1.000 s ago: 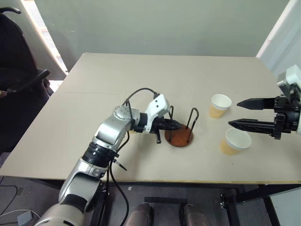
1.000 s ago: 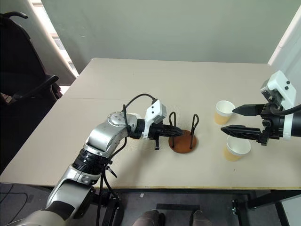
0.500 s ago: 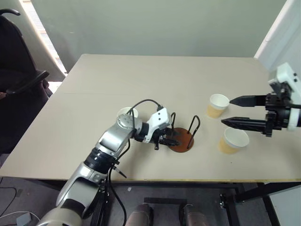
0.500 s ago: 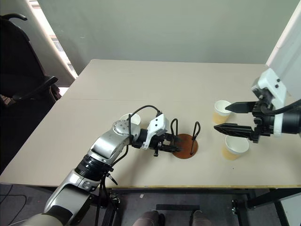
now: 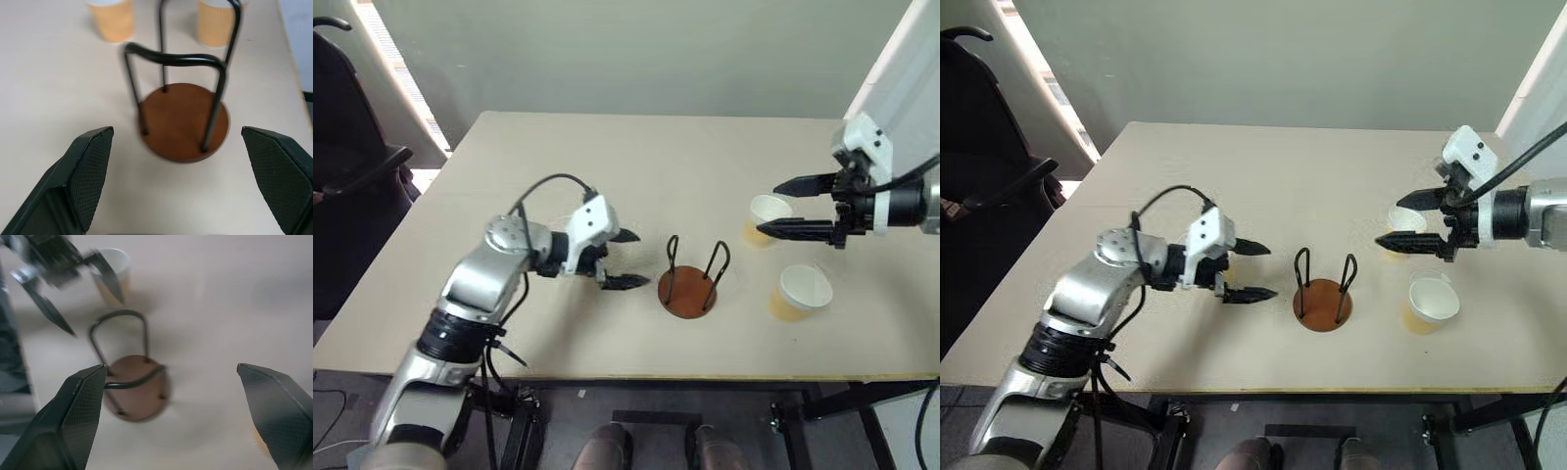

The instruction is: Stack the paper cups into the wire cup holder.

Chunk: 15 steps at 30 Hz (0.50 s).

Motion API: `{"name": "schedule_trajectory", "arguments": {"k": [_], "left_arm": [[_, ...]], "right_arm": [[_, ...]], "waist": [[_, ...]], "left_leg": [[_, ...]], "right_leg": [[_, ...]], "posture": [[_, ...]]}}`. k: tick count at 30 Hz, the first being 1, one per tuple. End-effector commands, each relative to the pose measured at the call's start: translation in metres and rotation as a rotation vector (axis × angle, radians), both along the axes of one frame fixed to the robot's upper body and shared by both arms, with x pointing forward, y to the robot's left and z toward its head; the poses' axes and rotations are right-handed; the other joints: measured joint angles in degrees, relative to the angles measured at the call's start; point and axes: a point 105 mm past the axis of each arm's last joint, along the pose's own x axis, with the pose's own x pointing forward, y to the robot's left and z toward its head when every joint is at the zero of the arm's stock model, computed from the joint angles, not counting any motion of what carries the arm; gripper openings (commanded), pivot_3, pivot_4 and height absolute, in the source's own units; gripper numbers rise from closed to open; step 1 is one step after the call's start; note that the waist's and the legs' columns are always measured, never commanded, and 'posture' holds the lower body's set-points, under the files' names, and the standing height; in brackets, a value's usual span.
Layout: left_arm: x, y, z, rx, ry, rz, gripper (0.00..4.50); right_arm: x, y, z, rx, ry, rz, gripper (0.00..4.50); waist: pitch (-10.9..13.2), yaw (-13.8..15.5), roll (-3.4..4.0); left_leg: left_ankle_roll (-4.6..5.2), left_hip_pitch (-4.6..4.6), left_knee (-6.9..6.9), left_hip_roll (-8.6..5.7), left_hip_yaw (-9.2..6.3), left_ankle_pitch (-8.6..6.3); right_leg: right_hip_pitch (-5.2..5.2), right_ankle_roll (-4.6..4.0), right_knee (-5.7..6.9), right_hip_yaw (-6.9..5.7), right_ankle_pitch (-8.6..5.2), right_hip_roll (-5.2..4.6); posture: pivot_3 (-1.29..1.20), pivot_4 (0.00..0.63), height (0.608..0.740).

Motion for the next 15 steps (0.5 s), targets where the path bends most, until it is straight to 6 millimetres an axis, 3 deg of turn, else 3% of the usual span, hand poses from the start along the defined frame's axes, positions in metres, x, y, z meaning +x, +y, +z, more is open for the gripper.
{"name": "schedule_trajectory", "arguments": {"k": [1, 7, 15], "left_arm": [[-0.001, 0.009, 0.033, -0.068, -0.058, 0.008, 4.5], [0.009, 0.032, 0.064, -0.159, -0.098, 0.095, 4.5], [0.008, 0.036, 0.064, -0.136, -0.116, 0.112, 4.5]], "right_arm": [[0.017, -0.003, 0.011, -0.065, -0.095, -0.003, 4.42], [0.056, -0.017, -0.013, -0.345, -0.143, -0.023, 4.42], [0.083, -0.027, -0.045, -0.51, -0.085, 0.002, 4.42]], "waist": [[0.0, 0.0, 0.0], [0.0, 0.0, 0.01], [0.0, -0.2, 0.03]], "left_leg": [[0.07, 0.0, -0.01, 0.01, -0.01, -0.04], [0.51, -0.01, -0.01, 0.07, -0.07, -0.3], [0.4, 0.0, -0.07, 0.09, -0.09, -0.3]], "right_leg": [[0.0, -0.11, -0.01, -0.04, 0.07, 0.0], [-0.08, -0.47, 0.01, -0.14, 0.27, 0.0], [-0.15, -0.56, 0.03, -0.14, 0.33, 0.02]], "posture": [[0.0, 0.15, 0.74], [0.0, 0.15, 0.74], [0.0, 0.15, 0.74]]}}
